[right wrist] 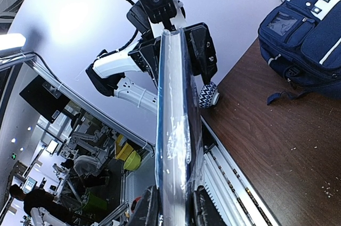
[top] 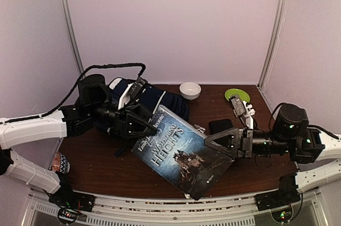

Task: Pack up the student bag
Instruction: Pick up the book from the center of the board.

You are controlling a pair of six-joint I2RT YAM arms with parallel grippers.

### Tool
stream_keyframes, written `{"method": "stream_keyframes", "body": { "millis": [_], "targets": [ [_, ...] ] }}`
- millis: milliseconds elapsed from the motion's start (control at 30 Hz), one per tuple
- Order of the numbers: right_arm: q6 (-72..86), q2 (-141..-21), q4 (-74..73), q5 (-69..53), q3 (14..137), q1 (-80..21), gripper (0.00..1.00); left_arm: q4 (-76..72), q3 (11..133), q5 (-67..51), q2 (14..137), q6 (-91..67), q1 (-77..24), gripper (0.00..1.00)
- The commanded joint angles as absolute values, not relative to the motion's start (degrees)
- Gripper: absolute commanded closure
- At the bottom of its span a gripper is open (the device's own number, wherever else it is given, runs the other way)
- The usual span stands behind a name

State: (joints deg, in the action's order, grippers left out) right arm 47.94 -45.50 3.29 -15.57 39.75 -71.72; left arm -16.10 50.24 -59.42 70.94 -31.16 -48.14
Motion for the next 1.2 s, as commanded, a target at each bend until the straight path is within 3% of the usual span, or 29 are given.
{"method": "stream_keyframes", "body": {
  "millis": [0,200,267,300,467,567,833,1167],
  "targets": [
    [47.0,-45.8,14.0,-14.8,44.2,-72.0,1.0,-16.5,50.9,-61.9,70.6,-29.8,-49.1,0.34],
    [46.9,-45.9,12.7,-14.6,44.4,-72.0,1.0,-17.9,51.1,-60.7,69.2,-30.9,-49.1,1.0],
    [46.5,-44.7,11.7,-13.7,44.1,-72.0,1.0,-19.0,50.9,-59.3,68.2,-31.4,-49.1,1.0],
    [46.3,-44.1,11.2,-13.4,43.9,-72.0,0.95,-19.5,50.7,-58.7,67.6,-31.7,-49.1,1.0],
    [45.8,-40.0,9.2,-11.4,42.0,-72.0,0.41,-23.2,50.0,-55.3,65.4,-33.6,-49.0,1.0],
    [45.7,-38.0,7.5,-10.3,40.8,-72.0,0.26,-26.9,49.6,-53.9,64.6,-35.9,-49.0,1.0],
    [46.0,-34.6,6.6,-7.5,36.4,-72.1,0.14,-42.0,47.1,-50.1,63.2,-45.6,-46.6,1.0],
    [45.8,-30.6,6.8,-0.2,32.3,-72.1,0.08,-42.0,47.6,-48.9,61.5,-46.4,-46.1,1.0]
  ]
}}
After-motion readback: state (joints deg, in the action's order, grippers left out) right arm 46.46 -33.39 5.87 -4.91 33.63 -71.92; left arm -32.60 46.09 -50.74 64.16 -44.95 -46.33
